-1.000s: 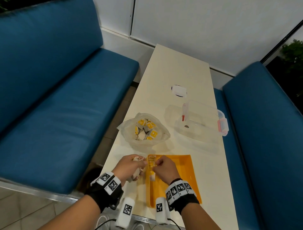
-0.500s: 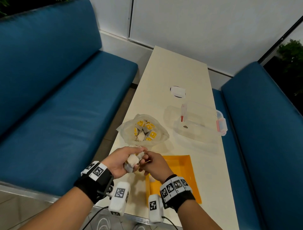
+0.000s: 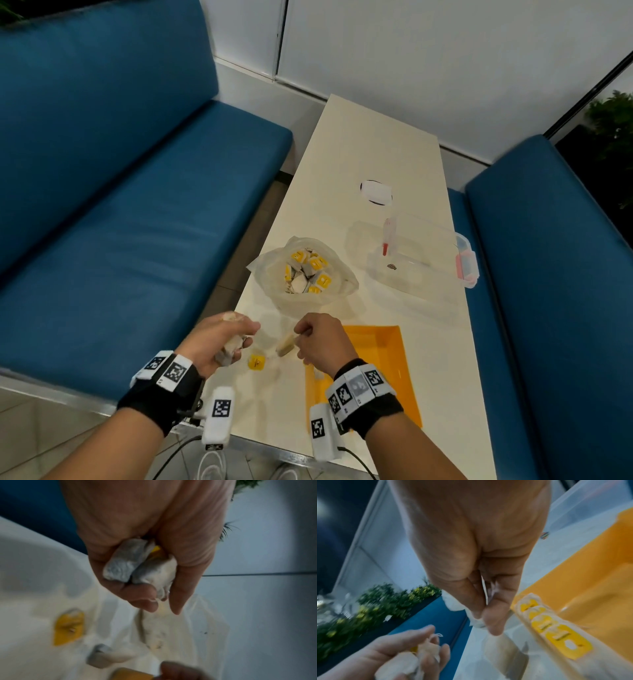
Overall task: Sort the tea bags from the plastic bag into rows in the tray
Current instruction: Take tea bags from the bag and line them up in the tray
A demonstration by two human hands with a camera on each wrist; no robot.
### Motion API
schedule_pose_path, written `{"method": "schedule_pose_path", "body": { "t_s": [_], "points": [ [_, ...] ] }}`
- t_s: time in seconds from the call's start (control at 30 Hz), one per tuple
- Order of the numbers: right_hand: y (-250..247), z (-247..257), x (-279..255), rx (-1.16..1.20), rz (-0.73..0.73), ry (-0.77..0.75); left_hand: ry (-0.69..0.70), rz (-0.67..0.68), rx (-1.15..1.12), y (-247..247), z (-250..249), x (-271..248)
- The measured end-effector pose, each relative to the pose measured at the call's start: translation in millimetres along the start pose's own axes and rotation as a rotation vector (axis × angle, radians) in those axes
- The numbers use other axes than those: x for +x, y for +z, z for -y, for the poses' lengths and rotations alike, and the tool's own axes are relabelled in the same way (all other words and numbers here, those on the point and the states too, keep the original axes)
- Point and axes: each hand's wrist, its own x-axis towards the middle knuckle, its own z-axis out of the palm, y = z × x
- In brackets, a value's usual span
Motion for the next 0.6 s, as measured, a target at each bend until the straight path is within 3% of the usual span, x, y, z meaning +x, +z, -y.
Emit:
{"method": "schedule_pose_path", "body": {
  "t_s": [0.13, 0.27, 0.37, 0.6],
  "points": [
    [14.7, 15.7, 10.7, -0.431, 0.012, -0.124, 0.023, -0.112, 0.22, -5.9, 18.0, 5.2],
    [26.8, 22.3, 20.2, -0.617, 0.047, -0.145, 0.163, -0.17, 0.556, -3.8, 26.7, 9.4],
    [32.1, 23.7, 23.8, -0.658, 0.071, -0.12, 0.243, -0.154, 0.902, -1.9, 33.3, 15.7],
    [26.5, 27.4, 23.9, -0.564, 0.09, -0.113, 0.363, -0.048, 1.235, 1.2, 41.8, 29.5]
  ]
}}
